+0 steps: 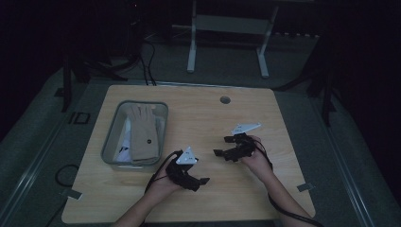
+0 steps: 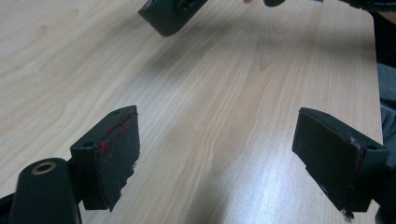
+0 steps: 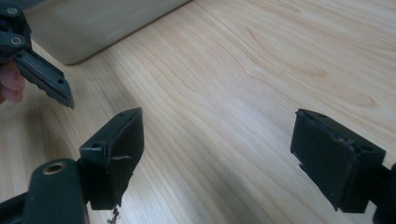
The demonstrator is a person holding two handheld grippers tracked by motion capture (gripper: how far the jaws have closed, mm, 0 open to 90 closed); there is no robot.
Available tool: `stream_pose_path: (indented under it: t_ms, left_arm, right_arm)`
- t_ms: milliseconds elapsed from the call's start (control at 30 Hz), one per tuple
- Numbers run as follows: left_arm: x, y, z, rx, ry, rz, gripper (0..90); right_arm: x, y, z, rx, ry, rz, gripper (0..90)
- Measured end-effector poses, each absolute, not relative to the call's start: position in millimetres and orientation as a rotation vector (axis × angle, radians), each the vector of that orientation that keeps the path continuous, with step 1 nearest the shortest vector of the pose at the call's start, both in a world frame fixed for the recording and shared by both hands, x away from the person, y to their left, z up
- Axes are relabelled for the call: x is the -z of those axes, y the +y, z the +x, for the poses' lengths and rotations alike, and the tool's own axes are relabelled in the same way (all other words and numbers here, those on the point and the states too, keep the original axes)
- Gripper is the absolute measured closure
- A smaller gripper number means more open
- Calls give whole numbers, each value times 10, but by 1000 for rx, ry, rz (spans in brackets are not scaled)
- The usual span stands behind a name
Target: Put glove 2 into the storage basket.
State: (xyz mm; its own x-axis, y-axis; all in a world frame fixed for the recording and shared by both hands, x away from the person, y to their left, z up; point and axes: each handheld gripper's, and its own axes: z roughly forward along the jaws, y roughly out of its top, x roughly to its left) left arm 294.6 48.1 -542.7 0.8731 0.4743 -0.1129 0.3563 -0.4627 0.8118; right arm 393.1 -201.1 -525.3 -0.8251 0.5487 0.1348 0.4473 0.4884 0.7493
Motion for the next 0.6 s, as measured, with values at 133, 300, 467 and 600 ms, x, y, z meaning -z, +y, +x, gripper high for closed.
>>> stream_pose_path:
  t_ms: [133, 300, 467, 600]
  left_arm:
    - [5481, 451, 2947, -138, 602, 2097, 154]
    - [5534, 410, 2950, -130, 590, 2103, 154]
    - [5563, 403, 2953, -130, 589, 2106, 154]
    - [5598, 405, 2948, -137, 586, 2108, 154]
  right_arm:
    - [5325, -2152, 3886, -1263, 2594, 874, 175]
    - [5415, -2281, 3852, -1253, 2583, 886, 170]
    - [5471, -2372, 3823, -1239, 2566, 899, 156]
    - [5516, -2491, 3776, -1232, 2551, 900, 149]
